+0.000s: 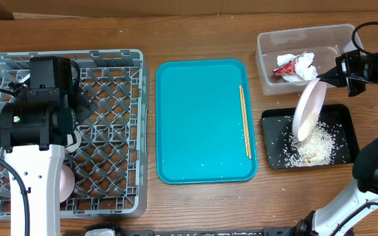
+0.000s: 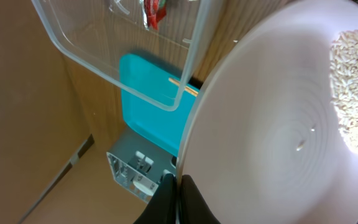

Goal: Sort waste into correct bins and load items into the dishwasher
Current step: 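Tilt the plate with the right gripper to pour rice onto black tray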

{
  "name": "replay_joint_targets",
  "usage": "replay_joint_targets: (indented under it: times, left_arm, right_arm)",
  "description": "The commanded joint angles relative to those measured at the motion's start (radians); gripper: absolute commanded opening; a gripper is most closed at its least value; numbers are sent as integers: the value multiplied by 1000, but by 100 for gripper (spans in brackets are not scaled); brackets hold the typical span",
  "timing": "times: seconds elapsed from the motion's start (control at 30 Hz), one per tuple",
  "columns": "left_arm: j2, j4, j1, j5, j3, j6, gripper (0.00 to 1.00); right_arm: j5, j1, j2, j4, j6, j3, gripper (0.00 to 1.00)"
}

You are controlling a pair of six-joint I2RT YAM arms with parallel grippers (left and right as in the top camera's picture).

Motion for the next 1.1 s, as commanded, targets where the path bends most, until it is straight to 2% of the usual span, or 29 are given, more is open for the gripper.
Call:
replay_joint_targets:
  times: [0.0,0.2,0.33,0.4,0.5,0.63,0.7,0.77,0.83,0.97,1.07]
  left_arm:
    - [1,4,-2,3,-6,-17,100]
    - [1,4,-2,3,-6,-17,100]
    - [1,4,-2,4,-6,-17,100]
    - [1,4,-2,4,-6,-17,100]
    - [1,4,-2,4,-6,-17,100]
    - [1,4,-2,4,-6,-17,100]
    - [1,3,-2,3,-6,-17,100]
    - [1,4,-2,4,-6,-17,100]
    - [1,4,-2,4,-6,-17,100]
    - [1,4,-2,4,-6,-17,100]
    - [1,3,-2,3,-6,-17,100]
  right_arm:
    - [-27,-30,-44,-20,-24,28,4]
    - [-114,-78,-44,-45,-107,27,4]
    - [-124,-95,-44,-60,-112,27,4]
    - [-169,-100,-44,-86,-176,27,4]
    - [-153,-100,-44,-56,-174,27,4]
    - [-183,-100,-44,-96,-204,27,4]
    - [-154,-100,-44,-38,-181,27,4]
    - [-132,-100,-44,-50,-155,27,4]
    - [-144,-100,-44,-109,-187,27,4]
    - [-92,-94,-44,-48,-196,27,4]
    - [-145,-92,-44,-100,-243,27,4]
